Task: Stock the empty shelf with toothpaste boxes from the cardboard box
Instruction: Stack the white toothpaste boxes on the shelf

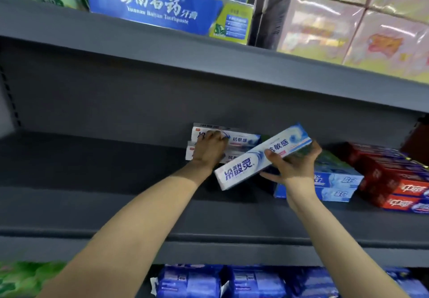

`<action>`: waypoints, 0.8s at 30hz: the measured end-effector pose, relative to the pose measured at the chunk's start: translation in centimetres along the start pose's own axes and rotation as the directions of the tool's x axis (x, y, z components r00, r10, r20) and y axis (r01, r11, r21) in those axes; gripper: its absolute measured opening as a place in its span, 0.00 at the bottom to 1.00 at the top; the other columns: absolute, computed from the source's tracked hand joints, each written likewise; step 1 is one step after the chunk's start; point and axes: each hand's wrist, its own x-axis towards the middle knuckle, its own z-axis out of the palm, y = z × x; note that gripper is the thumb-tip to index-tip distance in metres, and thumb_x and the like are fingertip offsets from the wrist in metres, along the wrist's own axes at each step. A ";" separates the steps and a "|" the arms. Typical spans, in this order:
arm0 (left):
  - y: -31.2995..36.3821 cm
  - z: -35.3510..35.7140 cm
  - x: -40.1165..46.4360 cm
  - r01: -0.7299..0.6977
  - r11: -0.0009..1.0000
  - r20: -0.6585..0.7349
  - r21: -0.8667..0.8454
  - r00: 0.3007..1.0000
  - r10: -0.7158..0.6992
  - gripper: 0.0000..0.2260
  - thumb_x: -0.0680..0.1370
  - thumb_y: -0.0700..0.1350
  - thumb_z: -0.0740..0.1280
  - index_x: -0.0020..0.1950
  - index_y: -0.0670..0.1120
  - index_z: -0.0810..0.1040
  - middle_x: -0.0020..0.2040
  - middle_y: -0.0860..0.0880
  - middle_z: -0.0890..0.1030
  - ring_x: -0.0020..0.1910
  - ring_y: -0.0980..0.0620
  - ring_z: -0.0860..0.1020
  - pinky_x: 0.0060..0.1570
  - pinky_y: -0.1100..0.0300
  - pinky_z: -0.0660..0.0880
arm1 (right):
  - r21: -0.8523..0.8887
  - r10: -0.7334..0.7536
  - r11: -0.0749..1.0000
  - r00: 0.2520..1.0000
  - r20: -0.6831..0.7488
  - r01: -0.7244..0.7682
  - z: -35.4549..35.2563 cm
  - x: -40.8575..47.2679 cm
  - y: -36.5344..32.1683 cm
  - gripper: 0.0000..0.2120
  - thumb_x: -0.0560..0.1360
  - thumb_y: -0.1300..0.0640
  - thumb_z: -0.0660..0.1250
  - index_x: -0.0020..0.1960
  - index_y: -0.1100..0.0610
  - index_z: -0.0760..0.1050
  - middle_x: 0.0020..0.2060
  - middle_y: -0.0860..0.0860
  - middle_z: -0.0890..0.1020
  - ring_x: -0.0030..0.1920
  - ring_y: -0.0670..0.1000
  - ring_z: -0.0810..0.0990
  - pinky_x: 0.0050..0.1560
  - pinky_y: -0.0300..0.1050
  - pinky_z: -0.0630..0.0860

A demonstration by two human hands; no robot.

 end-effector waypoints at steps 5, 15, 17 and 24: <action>-0.7 -1.3 -1.0 0.072 0.597 -0.033 -0.799 0.986 -0.162 0.10 0.80 0.43 0.61 0.58 0.43 0.79 0.55 0.46 0.80 0.53 0.49 0.78 0.54 0.58 0.72 | 0.071 0.110 0.991 0.994 -0.001 -0.110 1.1 1.8 0.9 0.28 0.72 0.71 0.68 0.57 0.50 0.55 0.62 0.60 0.72 0.57 0.62 0.78 0.31 0.53 0.81; -4.1 -4.1 -4.0 0.061 0.640 0.090 -0.766 0.996 0.012 0.18 0.76 0.44 0.69 0.65 0.46 0.76 0.62 0.49 0.79 0.58 0.56 0.76 0.56 0.68 0.69 | -0.295 -0.116 0.950 0.993 -0.028 0.103 3.8 3.2 3.9 0.41 0.66 0.64 0.76 0.71 0.56 0.56 0.66 0.61 0.69 0.64 0.58 0.72 0.65 0.48 0.70; -4.4 -4.4 -3.8 0.029 0.706 0.001 -0.708 0.999 -0.040 0.18 0.77 0.42 0.68 0.66 0.46 0.75 0.64 0.48 0.77 0.62 0.53 0.75 0.58 0.70 0.66 | -0.437 -0.151 0.891 0.988 -0.027 0.124 4.0 3.5 3.8 0.41 0.68 0.65 0.74 0.73 0.60 0.54 0.66 0.62 0.67 0.64 0.60 0.70 0.59 0.36 0.64; -4.5 -4.1 -2.5 0.098 0.956 -0.078 -0.275 0.989 -0.124 0.19 0.80 0.47 0.61 0.72 0.52 0.68 0.67 0.49 0.69 0.66 0.46 0.65 0.64 0.50 0.65 | -0.655 -0.058 0.745 0.990 0.127 0.128 4.8 4.3 4.1 0.43 0.72 0.66 0.70 0.77 0.59 0.47 0.71 0.61 0.55 0.72 0.60 0.59 0.70 0.43 0.56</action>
